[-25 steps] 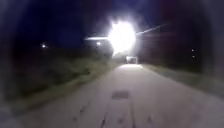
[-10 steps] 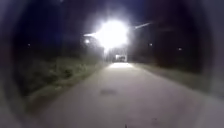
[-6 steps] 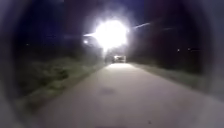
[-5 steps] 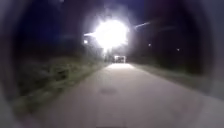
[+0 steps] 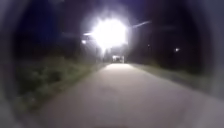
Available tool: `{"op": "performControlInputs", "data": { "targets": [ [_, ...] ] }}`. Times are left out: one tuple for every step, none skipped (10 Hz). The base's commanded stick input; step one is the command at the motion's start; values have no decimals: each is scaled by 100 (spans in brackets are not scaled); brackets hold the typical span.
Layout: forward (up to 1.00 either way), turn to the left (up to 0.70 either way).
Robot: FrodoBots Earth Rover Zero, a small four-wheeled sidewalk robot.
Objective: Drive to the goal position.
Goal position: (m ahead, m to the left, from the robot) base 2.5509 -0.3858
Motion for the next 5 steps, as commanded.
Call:
{"op": "performControlInputs", "data": {
  "targets": [
    [100, 0],
    [100, 0],
    [100, 0],
    [100, 0],
    [100, 0]
  ]
}}
